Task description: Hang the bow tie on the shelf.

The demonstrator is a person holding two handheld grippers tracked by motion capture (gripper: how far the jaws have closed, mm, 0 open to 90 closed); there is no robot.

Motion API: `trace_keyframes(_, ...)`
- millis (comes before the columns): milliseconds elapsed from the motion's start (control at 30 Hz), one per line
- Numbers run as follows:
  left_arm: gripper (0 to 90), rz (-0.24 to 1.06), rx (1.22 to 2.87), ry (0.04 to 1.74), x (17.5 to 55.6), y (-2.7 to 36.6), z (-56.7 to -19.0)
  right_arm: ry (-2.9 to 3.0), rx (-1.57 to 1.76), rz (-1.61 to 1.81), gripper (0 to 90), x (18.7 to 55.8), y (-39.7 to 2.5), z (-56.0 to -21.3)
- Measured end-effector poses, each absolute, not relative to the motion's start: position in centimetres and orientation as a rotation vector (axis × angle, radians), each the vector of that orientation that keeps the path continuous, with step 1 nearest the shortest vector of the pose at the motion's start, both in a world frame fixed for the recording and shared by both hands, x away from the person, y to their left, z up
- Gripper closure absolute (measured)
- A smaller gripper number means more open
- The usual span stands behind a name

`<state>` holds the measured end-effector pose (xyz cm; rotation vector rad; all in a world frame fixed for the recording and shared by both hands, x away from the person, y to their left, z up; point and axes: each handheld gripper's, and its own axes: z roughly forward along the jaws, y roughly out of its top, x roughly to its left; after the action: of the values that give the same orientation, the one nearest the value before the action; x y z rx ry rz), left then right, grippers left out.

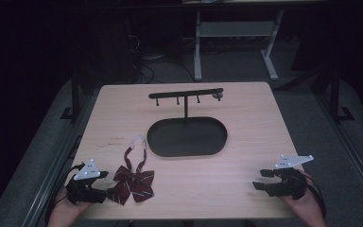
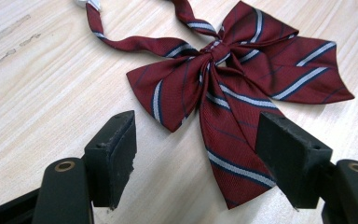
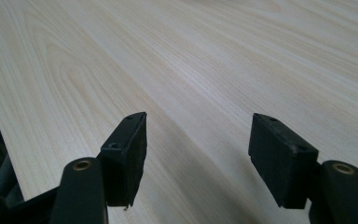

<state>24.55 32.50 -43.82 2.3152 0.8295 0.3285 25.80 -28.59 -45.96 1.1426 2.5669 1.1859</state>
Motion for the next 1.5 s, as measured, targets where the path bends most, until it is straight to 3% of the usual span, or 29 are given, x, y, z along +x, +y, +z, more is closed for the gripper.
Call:
trace_keyframes(633, 28.9, 0.339, 2.363, 0.764, 25.5, 31.0, -42.0, 2.574, 1.111, 1.184, 36.5, 25.9, -28.2, -45.9)
trace_keyframes(1133, 29.1, 0.321, 2.469, 0.669, 29.2, 29.0, -40.0, 2.578, 1.103, 1.179, 36.5, 26.1, -27.9, -45.8)
trace_keyframes(1500, 30.4, 0.28, 2.496, 0.712, 33.9, 28.5, -39.2, 2.593, 1.079, 1.178, 36.5, 26.5, -27.5, -45.8)
